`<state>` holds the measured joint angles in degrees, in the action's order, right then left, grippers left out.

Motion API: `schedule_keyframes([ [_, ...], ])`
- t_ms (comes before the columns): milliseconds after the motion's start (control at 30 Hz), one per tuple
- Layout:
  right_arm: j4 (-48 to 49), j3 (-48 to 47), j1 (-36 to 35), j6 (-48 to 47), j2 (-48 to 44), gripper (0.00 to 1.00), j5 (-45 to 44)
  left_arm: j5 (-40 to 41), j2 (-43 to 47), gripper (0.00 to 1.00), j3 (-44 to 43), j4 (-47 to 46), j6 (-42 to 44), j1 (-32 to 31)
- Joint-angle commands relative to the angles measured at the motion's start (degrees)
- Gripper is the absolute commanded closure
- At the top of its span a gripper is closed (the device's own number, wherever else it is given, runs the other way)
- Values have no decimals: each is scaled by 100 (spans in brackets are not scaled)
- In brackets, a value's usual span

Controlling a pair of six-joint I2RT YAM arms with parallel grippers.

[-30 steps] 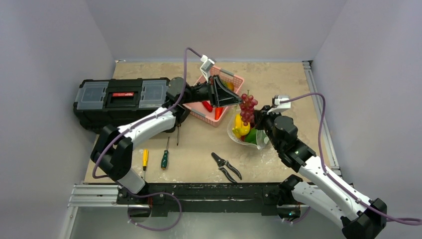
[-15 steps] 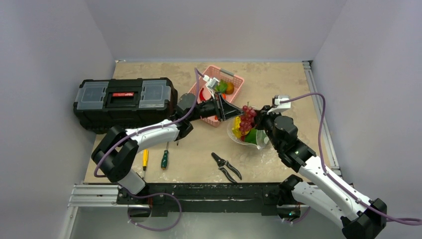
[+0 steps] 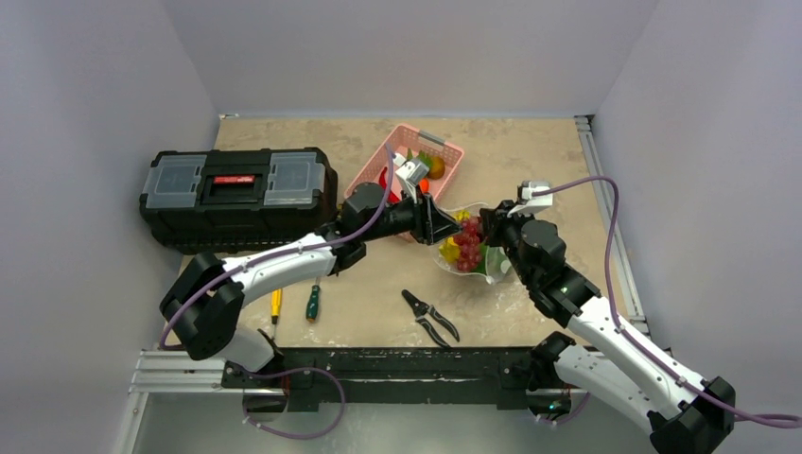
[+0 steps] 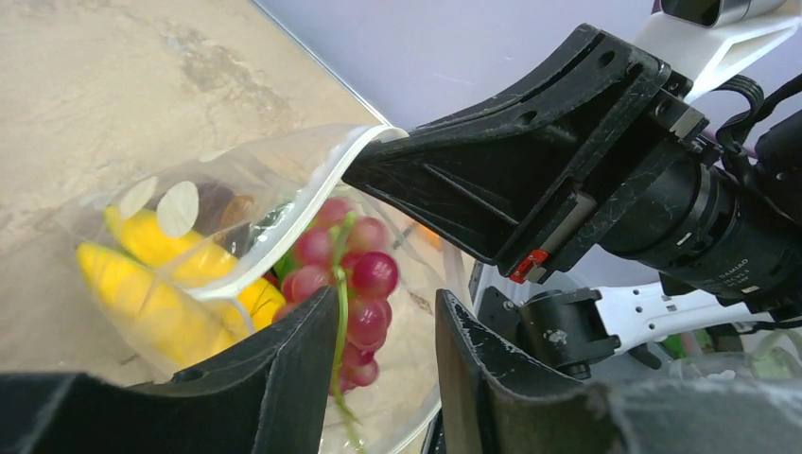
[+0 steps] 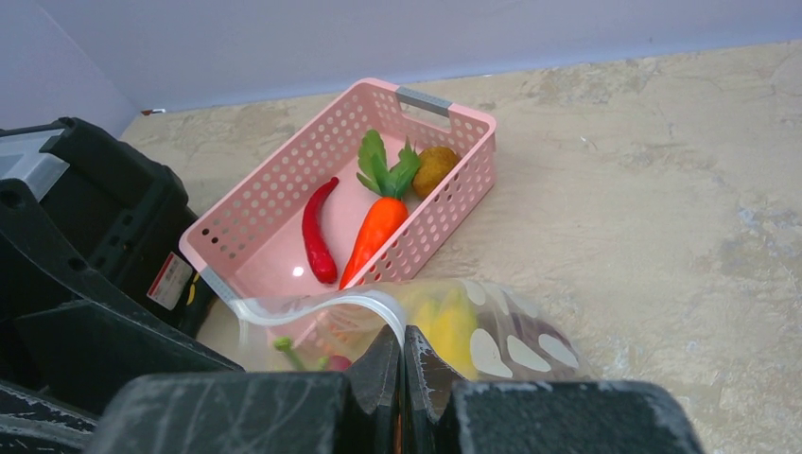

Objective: Place the food in the zip-top bag and seal the zipper

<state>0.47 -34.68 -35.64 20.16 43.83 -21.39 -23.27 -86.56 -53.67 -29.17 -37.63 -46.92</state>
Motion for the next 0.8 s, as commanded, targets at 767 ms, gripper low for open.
schedule_keyframes([
  [767,233,-51,-14,78,-52,100,13,601,449,58,-35,2074,677,-15],
])
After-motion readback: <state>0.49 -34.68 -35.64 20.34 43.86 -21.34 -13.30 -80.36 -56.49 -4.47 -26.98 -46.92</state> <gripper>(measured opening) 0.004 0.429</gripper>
